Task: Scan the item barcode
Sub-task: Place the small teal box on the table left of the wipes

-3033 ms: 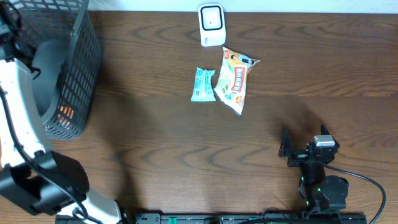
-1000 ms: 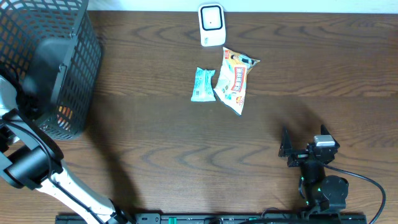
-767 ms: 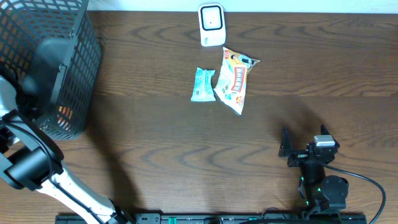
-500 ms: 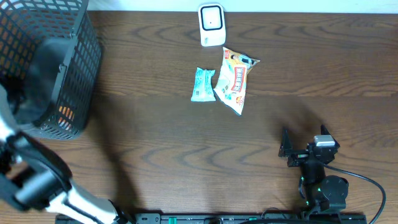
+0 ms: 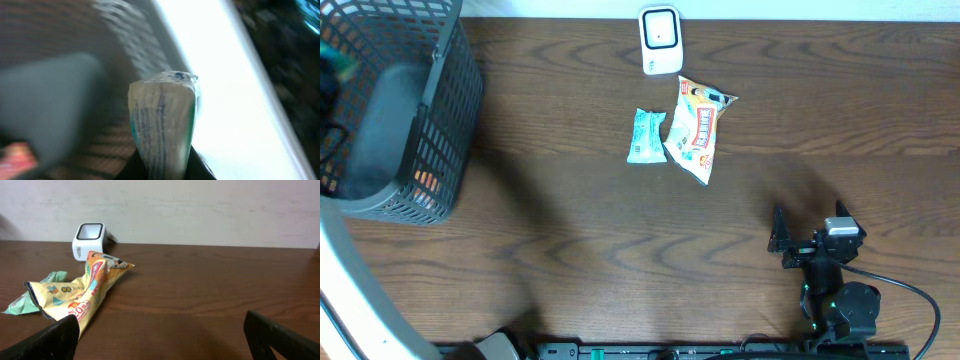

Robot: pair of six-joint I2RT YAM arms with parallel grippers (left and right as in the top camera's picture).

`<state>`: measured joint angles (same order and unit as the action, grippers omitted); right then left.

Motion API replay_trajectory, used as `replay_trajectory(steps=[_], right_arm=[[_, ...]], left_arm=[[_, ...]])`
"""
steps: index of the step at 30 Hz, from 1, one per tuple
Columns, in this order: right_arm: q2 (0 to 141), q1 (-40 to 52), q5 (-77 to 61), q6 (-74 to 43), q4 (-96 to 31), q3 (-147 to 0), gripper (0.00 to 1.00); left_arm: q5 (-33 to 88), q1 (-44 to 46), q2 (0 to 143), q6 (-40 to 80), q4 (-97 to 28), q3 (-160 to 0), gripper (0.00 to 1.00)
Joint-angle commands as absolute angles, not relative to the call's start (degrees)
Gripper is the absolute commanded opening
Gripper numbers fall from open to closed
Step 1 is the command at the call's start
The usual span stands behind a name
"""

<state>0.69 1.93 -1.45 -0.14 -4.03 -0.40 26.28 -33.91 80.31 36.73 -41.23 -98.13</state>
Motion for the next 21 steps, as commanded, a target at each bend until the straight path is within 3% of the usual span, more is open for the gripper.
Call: replay_trajectory(steps=[1,10,18,21], right_arm=[[0.4,1.4,-1.0,0.5,-4.3,-0.3,0.99],[0.4,1.4,-1.0,0.5,-4.3,-0.3,0.99],[0.4,1.4,-1.0,0.5,-4.3,-0.3,0.99],[0.4,1.4,-1.0,0.5,-4.3,-0.3,0.99]], left_arm=[[40.6,-26.0,77.8,30.3,-40.6,-99.0,0.07],[37.2,0.7,81.8,11.4,-41.3,-97.6,0.08],[6.9,15.3,94.4,6.0,-43.4,-97.6,0.08],[1.2,17.6,99.5,6.0,-43.4,-97.6,0.08]])
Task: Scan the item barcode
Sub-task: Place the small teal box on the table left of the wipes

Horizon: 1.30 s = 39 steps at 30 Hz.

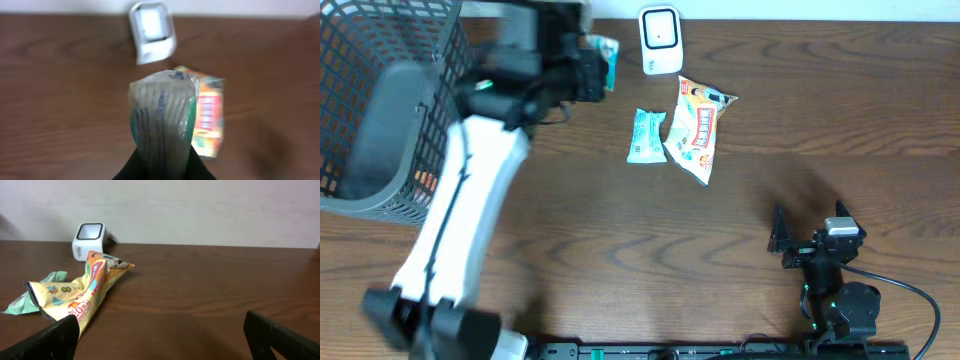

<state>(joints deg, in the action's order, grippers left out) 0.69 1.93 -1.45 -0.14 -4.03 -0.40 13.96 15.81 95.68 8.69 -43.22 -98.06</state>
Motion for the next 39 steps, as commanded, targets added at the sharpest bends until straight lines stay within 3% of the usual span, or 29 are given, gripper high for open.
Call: replay_trajectory(steps=[1,17,22,24,29,39], right_arm=[[0.4,1.4,-1.0,0.5,-4.3,-0.3,0.99],[0.4,1.4,-1.0,0.5,-4.3,-0.3,0.99],[0.4,1.4,-1.0,0.5,-4.3,-0.3,0.99],[0.4,1.4,-1.0,0.5,-4.3,-0.3,0.99],[0.4,1.4,-1.0,0.5,-4.3,-0.3,0.99],[0.4,1.4,-1.0,0.5,-4.3,-0.3,0.99]], left_arm=[[0.3,18.3,101.5,6.0,-43.4,-97.6,0.08],[-7.2,21.0,124.3,6.2,-41.9,-97.6,0.16],[-7.2,21.0,124.7,6.2,-41.8,-97.6,0.49],[-7.1,21.0,124.7,6.2,-41.7,-97.6,0.54],[-7.7,20.6,124.2,6.2,-42.0,-98.1,0.58],[-23.0,19.2,117.2,6.2,-41.9,-98.6,0.58]])
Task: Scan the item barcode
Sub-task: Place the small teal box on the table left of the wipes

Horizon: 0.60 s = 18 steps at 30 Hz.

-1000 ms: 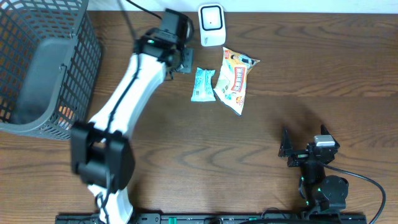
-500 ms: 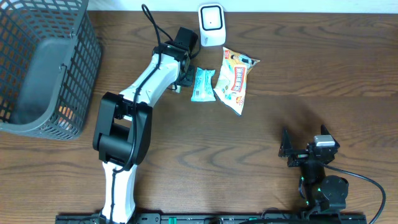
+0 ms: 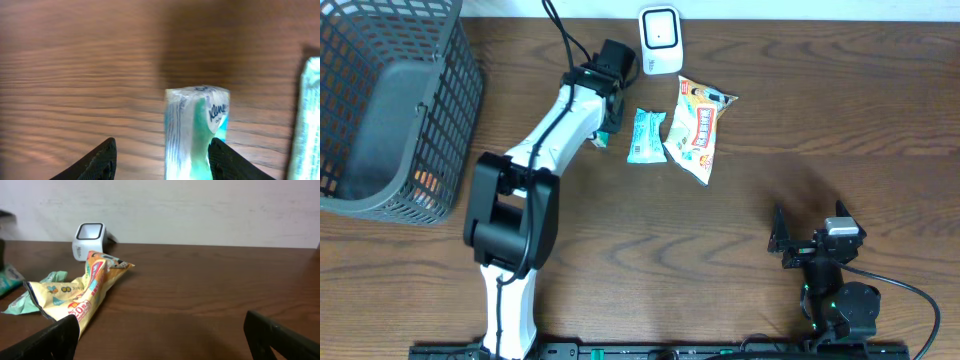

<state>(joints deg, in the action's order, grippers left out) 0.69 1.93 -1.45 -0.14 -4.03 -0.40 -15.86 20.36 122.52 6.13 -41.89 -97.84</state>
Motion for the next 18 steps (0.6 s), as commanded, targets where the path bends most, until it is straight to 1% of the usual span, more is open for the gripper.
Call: replay_trajectory(steps=[1,9,15,16,17,18], right_arm=[[0.4,1.4,-1.0,0.5,-4.3,-0.3,0.99],[0.4,1.4,-1.0,0.5,-4.3,-0.3,0.99],[0.4,1.4,-1.0,0.5,-4.3,-0.3,0.99],[0.4,1.4,-1.0,0.5,-4.3,-0.3,0.99],[0.4,1.4,-1.0,0.5,-4.3,-0.3,0.99],[0.4,1.4,-1.0,0.5,-4.3,-0.3,0.99]], left_arm=[[-24.0,18.9,116.7,6.2,-41.9,-98.6,0.58],[-24.9,13.8,113.1,8.4,-41.9,-98.6,0.58],[-24.9,11.1,106.1,8.4,-40.0,-98.6,0.58],[-25.0,10.4,104.2,8.4,-39.5,-98.6,0.59],[-25.1,9.6,102.5,8.4,-39.2,-98.6,0.63],[-25.1,8.7,100.5,8.4,-38.7,-98.6,0.64]])
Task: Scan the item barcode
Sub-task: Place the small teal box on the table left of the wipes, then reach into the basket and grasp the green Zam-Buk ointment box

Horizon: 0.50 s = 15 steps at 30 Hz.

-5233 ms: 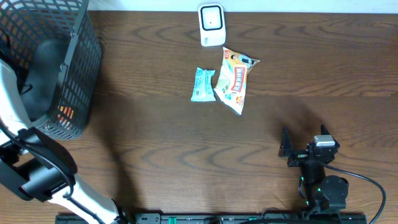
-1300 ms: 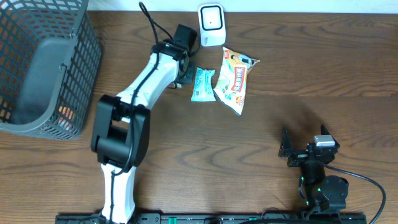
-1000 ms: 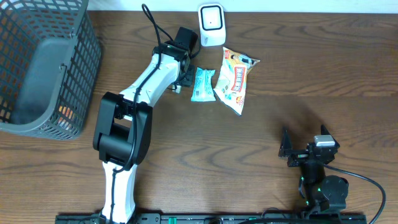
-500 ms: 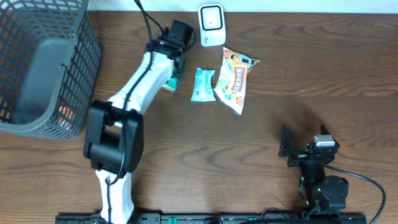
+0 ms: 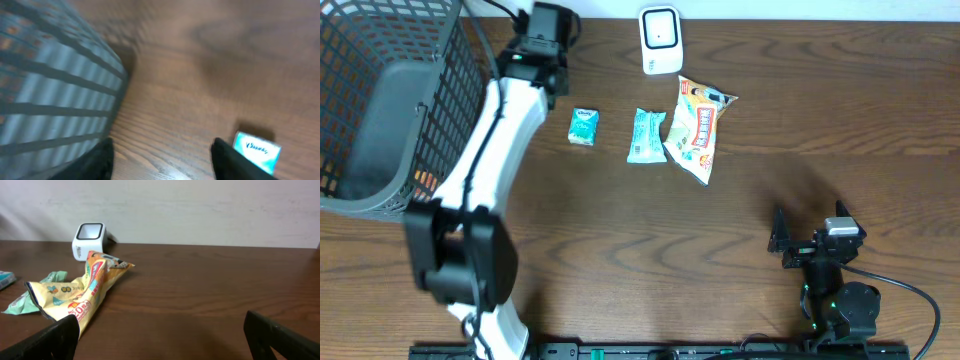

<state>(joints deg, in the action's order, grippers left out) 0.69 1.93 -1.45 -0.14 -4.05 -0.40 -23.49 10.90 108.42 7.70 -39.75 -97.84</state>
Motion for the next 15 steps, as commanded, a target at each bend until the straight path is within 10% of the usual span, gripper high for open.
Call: replay_trajectory(steps=[1,8,15], right_arm=[[0.4,1.4,-1.0,0.5,-4.3,-0.3,0.99],[0.4,1.4,-1.0,0.5,-4.3,-0.3,0.99],[0.4,1.4,-1.0,0.5,-4.3,-0.3,0.99]], left_arm=[[-25.1,7.5,98.5,8.4,-38.0,-98.6,0.65],[-25.1,-4.5,88.8,11.8,-34.0,-98.6,0.68],[-22.0,-16.6,90.8,29.1,-39.8,-98.6,0.94]])
